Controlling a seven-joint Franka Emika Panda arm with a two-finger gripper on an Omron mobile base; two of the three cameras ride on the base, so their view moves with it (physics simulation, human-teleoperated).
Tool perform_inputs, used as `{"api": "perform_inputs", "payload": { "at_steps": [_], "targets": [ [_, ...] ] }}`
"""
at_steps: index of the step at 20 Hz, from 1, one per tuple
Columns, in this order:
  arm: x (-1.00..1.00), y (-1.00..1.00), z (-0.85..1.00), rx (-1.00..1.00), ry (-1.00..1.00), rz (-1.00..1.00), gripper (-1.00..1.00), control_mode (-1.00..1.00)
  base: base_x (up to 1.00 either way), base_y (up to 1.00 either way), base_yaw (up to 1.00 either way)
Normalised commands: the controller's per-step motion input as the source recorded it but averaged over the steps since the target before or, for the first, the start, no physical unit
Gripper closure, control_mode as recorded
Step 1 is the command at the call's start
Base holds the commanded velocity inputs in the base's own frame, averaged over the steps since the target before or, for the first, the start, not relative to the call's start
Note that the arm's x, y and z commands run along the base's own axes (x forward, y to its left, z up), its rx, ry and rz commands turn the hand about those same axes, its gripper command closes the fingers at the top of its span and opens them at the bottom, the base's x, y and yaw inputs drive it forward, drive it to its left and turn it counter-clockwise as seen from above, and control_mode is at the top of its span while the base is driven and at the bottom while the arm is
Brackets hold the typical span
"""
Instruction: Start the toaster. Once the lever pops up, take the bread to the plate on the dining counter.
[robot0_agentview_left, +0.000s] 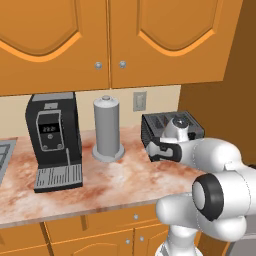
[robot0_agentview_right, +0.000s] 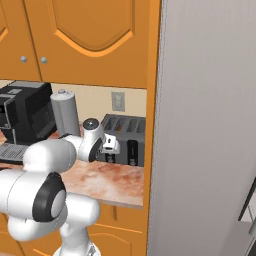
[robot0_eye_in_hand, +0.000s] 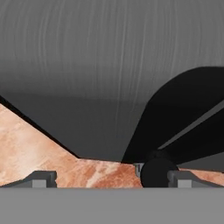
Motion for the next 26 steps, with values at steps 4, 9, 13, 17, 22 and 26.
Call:
{"api": "perform_inputs", "payload": {
  "at_steps": [4,9,13,17,22,26],
  "targets": [
    [0.00,0.00,-0.21,0.00,0.00,0.00,-1.00,-1.00,0.00,0.00,0.00],
    [0.00,0.01,-0.30,0.00,0.00,0.00,-1.00,-1.00,0.00,0.00,0.00],
    [0.00,0.03,-0.41,0.00,0.00,0.00,-1.00,-1.00,0.00,0.00,0.00],
    [0.00,0.04,-0.35,0.00,0.00,0.00,-1.00,-1.00,0.00,0.00,0.00],
    [-0.07,0.01,-0.14,0.00,-0.01,0.00,-1.00,-1.00,0.00,0.00,0.00],
    [-0.26,0.00,0.07,0.00,-0.07,0.00,-1.00,-1.00,0.00,0.00,0.00]
  ]
}}
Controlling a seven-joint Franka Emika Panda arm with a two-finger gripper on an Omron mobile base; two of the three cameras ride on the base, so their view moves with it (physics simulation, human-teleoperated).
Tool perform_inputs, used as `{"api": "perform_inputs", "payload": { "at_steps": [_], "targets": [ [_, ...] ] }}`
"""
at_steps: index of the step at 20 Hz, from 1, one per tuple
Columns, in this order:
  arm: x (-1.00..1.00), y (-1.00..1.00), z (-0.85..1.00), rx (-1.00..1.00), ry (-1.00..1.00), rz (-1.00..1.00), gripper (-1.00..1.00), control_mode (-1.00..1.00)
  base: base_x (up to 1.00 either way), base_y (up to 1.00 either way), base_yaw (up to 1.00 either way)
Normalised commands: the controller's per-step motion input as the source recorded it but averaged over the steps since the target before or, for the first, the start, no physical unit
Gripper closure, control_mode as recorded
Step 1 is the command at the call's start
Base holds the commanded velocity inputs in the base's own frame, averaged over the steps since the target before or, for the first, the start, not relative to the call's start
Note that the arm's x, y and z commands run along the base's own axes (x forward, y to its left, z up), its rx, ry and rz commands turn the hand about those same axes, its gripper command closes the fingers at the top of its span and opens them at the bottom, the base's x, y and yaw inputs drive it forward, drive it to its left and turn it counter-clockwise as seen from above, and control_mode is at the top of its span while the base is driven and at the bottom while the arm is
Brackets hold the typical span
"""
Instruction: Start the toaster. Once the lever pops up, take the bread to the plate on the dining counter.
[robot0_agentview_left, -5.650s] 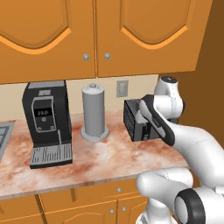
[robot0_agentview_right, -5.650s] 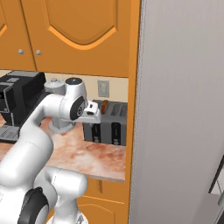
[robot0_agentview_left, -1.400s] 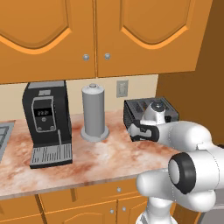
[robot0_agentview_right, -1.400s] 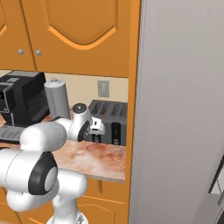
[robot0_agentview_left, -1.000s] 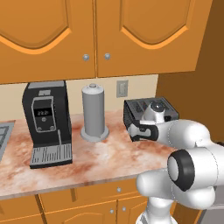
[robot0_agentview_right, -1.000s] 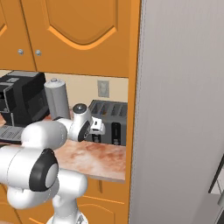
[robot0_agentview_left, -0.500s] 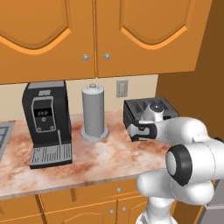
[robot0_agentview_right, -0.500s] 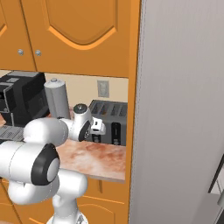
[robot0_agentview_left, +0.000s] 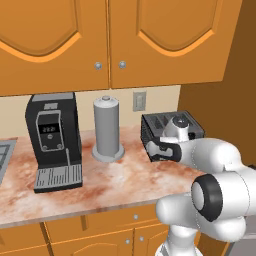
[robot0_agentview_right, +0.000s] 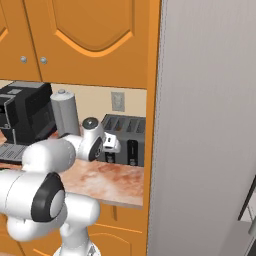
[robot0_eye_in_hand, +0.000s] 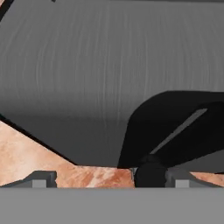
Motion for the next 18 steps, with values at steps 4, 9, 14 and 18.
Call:
{"api": "perform_inputs", "payload": {
  "at_steps": [4,9,14,18],
  "targets": [
    [-0.28,0.00,0.24,0.00,-0.04,0.00,-1.00,-1.00,0.00,0.00,0.00],
    [-0.14,0.00,0.25,0.00,-0.01,0.00,-1.00,-1.00,0.00,0.00,0.00],
    [0.00,0.00,0.34,0.02,0.00,0.00,-1.00,-1.00,0.00,0.00,0.00],
    [0.00,0.00,0.42,0.04,-0.07,0.00,-1.00,-1.00,0.00,0.00,0.00]
  ]
}}
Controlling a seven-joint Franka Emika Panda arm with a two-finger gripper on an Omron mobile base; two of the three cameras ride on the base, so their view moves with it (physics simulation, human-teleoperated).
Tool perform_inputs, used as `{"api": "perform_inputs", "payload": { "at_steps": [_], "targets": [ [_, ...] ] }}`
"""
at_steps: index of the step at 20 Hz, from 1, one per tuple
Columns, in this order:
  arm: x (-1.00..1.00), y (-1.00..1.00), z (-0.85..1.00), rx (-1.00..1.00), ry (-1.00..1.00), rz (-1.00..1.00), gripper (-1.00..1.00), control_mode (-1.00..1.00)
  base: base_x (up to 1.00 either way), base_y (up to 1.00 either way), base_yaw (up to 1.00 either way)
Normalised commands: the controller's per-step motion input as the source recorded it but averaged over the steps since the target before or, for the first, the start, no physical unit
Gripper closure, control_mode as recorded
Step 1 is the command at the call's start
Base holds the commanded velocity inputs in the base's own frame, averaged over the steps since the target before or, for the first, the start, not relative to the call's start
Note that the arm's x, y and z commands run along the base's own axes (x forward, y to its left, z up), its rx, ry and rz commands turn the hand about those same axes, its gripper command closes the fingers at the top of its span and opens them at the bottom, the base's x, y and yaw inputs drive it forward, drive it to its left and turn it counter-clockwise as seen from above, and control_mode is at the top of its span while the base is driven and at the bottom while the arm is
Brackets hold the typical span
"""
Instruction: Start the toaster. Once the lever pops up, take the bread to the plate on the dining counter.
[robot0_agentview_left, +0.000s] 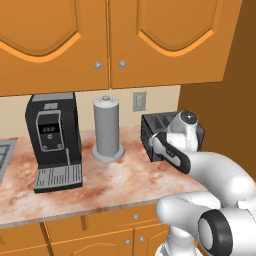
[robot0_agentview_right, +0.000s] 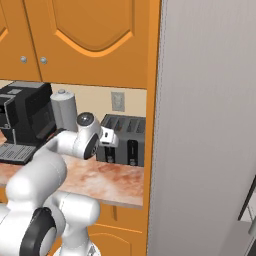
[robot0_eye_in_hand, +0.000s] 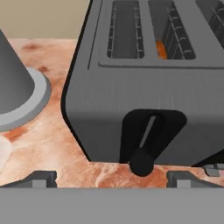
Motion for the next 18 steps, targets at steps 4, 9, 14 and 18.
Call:
{"api": "perform_inputs", "payload": {
  "at_steps": [4,9,14,18],
  "targets": [
    [0.00,0.00,0.37,0.06,-0.08,0.00,-1.00,-1.00,0.00,0.00,0.00],
    [0.02,-0.02,0.29,0.07,-0.05,0.00,-1.00,-1.00,0.00,0.00,0.00],
    [0.05,-0.05,0.16,0.05,-0.04,0.00,-1.00,-1.00,0.00,0.00,0.00],
    [0.02,0.00,0.01,0.00,-0.15,0.00,-1.00,-1.00,0.00,0.00,0.00]
  ]
}}
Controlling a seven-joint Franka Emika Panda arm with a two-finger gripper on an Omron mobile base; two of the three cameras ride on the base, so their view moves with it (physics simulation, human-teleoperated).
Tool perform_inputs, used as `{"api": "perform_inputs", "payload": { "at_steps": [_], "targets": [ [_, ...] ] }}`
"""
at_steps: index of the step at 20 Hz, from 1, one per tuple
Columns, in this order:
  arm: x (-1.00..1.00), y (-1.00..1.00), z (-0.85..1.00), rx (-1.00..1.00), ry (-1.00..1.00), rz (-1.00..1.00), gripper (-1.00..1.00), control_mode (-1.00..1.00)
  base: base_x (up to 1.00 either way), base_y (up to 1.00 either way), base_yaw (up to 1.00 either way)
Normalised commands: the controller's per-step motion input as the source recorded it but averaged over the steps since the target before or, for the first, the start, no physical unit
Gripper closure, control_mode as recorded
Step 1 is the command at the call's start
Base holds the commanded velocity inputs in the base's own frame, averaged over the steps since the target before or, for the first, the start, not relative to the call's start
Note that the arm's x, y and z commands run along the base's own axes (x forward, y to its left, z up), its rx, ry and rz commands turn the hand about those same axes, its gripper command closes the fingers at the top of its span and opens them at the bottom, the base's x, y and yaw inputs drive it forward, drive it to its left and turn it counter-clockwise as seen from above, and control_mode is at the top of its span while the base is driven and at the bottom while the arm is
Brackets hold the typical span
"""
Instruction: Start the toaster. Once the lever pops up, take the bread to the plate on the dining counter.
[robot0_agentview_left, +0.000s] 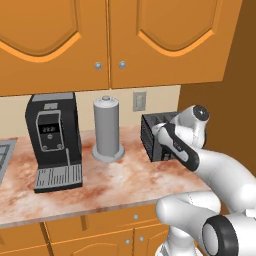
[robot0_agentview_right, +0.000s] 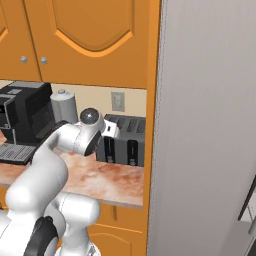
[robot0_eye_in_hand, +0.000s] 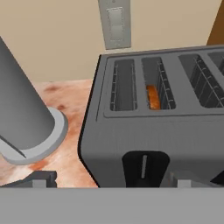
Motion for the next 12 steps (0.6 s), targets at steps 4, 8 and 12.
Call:
{"api": "perform_inputs", "payload": {
  "at_steps": [4,8,12],
  "targets": [
    [0.00,0.00,0.00,0.00,-0.13,0.00,-1.00,-1.00,0.00,0.00,0.00],
    [0.00,0.00,0.00,0.00,-0.09,0.00,-1.00,-1.00,0.00,0.00,0.00],
    [0.00,-0.03,0.00,0.00,-0.08,0.00,-1.00,-1.00,0.00,0.00,0.00]
  ]
}}
